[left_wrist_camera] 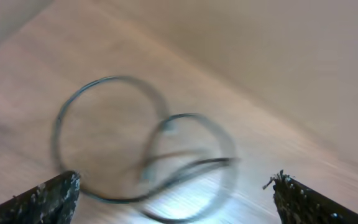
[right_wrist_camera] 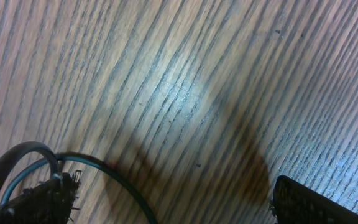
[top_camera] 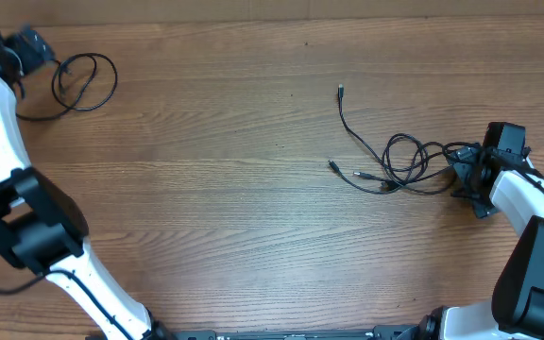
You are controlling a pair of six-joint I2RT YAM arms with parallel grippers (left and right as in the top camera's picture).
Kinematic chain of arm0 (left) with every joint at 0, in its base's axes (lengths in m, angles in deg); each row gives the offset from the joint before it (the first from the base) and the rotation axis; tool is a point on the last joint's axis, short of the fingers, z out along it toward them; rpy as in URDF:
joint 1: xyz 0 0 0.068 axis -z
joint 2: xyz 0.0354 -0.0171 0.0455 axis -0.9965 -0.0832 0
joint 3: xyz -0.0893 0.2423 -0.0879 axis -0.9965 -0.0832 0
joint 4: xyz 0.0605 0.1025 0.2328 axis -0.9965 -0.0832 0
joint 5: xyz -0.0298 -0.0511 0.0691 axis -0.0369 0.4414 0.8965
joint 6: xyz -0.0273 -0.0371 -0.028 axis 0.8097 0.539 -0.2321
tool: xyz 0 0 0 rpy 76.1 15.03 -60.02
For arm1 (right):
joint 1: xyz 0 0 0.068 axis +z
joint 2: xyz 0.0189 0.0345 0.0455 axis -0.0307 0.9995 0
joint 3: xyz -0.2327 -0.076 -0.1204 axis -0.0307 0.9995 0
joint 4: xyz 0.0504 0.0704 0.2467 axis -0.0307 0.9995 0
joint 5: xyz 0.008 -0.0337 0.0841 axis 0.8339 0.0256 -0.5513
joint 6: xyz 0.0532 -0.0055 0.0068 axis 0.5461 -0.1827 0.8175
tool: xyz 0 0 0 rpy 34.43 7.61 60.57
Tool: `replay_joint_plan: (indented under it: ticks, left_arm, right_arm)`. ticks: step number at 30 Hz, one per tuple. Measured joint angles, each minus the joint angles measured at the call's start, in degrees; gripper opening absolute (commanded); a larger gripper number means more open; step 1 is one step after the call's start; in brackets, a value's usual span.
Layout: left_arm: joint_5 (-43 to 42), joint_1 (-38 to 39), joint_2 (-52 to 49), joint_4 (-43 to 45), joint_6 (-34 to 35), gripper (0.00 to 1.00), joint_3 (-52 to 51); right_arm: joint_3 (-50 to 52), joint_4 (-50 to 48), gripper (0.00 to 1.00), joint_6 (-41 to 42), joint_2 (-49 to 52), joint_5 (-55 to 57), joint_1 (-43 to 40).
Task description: Untangle cables
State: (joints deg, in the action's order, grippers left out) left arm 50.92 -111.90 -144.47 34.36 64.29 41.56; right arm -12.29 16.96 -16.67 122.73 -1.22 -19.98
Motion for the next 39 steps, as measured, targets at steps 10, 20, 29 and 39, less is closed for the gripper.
replay_joint_plan:
  ticks: [10,20,29,39]
  left_arm:
    - [-21.3,10.0,5.5,-10.9,1.0,1.00,1.2]
    - [-25.0,27.2,3.8,-16.6,1.0,1.00,1.2]
    - [-17.3,42.9,2.4,-17.7,1.0,1.00,0.8]
    - [-13.0,42.8,2.4,-19.2,1.0,0.99,0.8]
  right_arm:
    - [0.0,0.0,1.00,0.0,0.0,0.0,0.0]
    - [0.0,0.0,1.00,0.0,0.0,0.0,0.0]
    - [0.0,0.0,1.00,0.0,0.0,0.0,0.0]
    - [0.0,-5.8,1.00,0.2,0.0,-12.2,0.0]
